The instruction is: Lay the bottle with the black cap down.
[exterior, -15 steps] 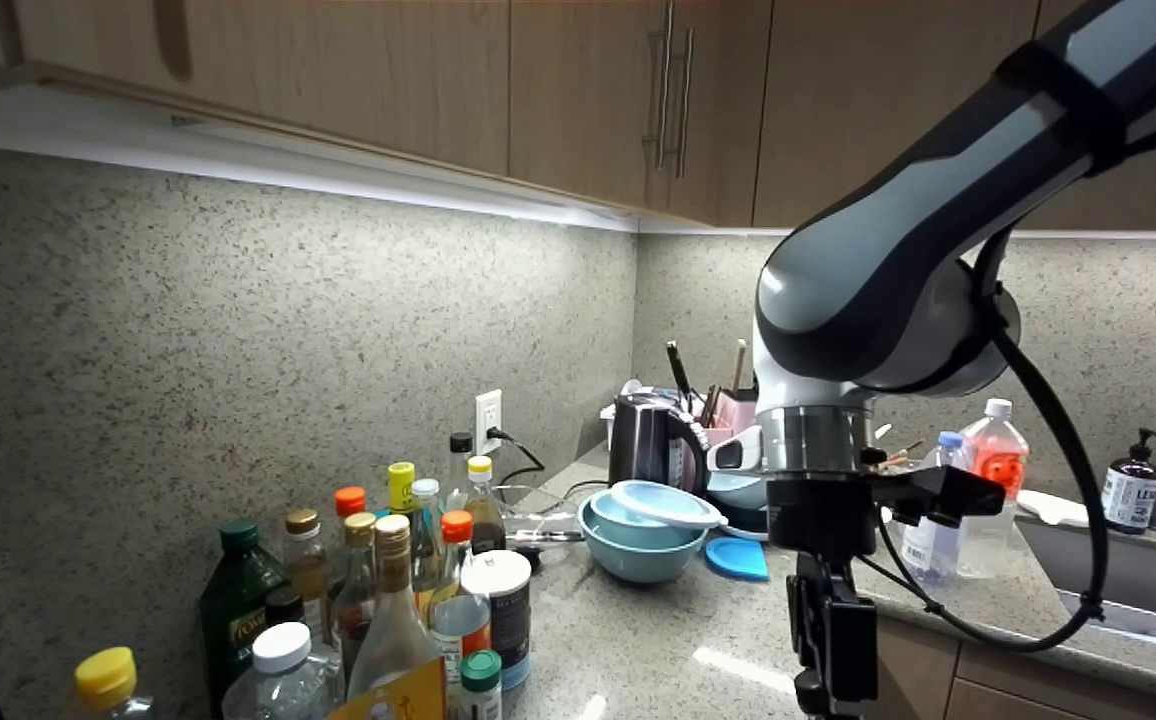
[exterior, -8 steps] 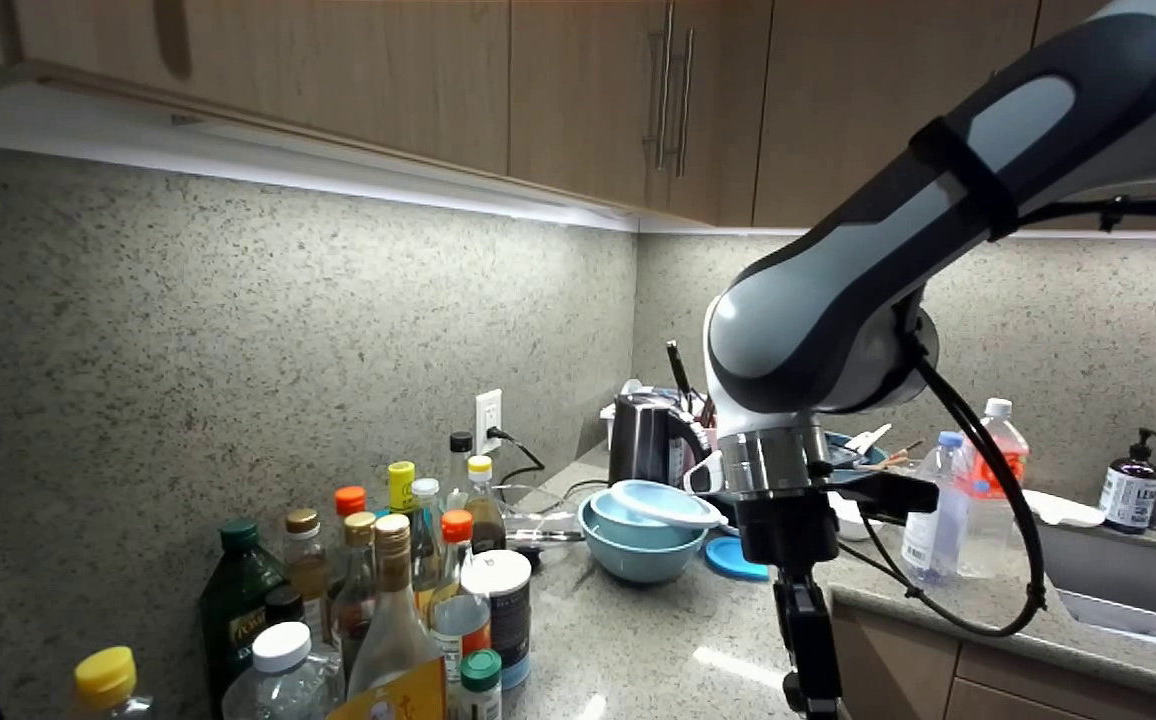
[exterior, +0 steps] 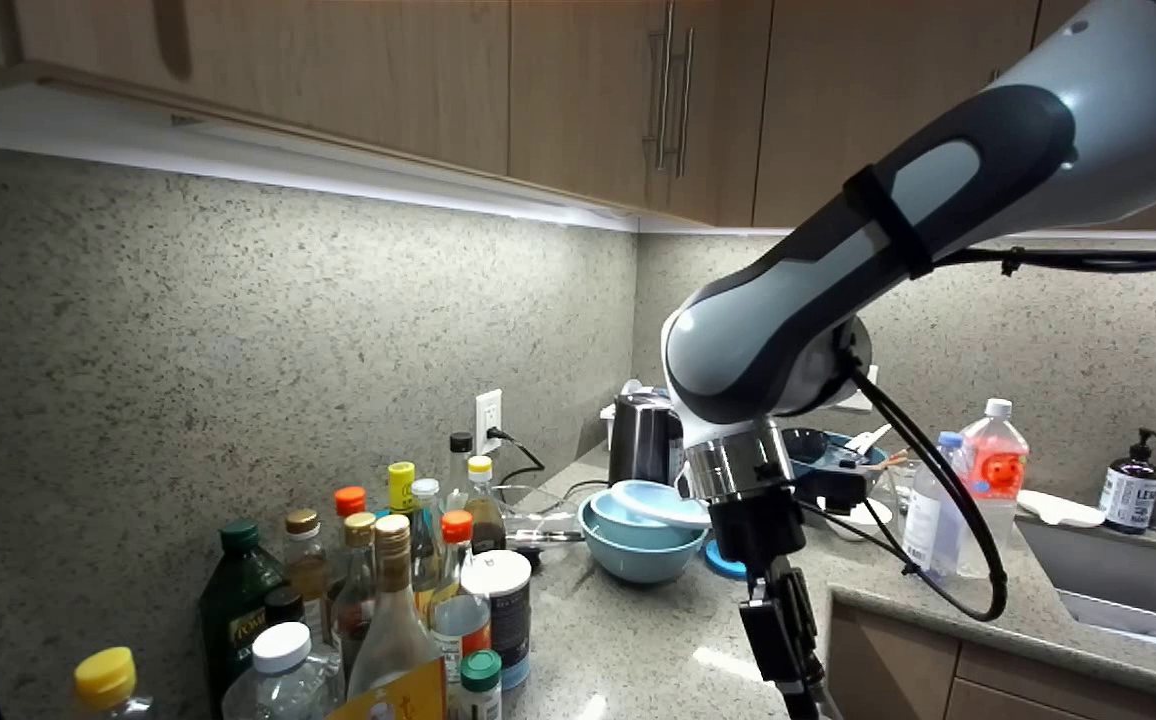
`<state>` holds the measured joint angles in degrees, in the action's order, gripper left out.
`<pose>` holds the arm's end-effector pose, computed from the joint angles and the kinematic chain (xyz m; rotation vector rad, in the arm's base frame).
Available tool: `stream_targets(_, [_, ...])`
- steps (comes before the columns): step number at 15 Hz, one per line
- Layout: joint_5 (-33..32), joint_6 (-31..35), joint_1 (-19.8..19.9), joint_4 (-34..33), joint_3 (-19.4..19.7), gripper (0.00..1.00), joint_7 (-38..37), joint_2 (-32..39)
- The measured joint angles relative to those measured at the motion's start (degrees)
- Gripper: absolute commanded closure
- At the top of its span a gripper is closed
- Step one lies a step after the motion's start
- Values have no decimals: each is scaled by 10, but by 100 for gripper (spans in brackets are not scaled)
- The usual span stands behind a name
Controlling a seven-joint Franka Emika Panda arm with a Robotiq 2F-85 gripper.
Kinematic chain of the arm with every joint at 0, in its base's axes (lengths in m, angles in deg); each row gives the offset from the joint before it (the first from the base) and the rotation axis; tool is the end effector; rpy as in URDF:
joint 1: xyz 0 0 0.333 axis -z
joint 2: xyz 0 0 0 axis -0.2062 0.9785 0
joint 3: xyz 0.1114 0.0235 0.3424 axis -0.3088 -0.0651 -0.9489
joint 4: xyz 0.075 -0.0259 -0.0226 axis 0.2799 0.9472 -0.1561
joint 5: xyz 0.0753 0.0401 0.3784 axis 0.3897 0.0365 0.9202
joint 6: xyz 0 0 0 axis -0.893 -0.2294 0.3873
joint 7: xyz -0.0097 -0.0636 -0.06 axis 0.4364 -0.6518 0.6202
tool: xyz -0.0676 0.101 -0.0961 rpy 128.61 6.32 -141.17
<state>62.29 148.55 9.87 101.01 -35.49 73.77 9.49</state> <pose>0.5651 0.0856 0.2329 -2.7961 -0.6781 0.7359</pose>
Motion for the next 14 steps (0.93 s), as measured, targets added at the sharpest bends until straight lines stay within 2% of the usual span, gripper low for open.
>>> stream_targets(9, [-59, -148, -43, -156, 28, 81, -194, 130])
stream_targets(14, [-67, -179, -65, -234, 30, 81, -229, 187])
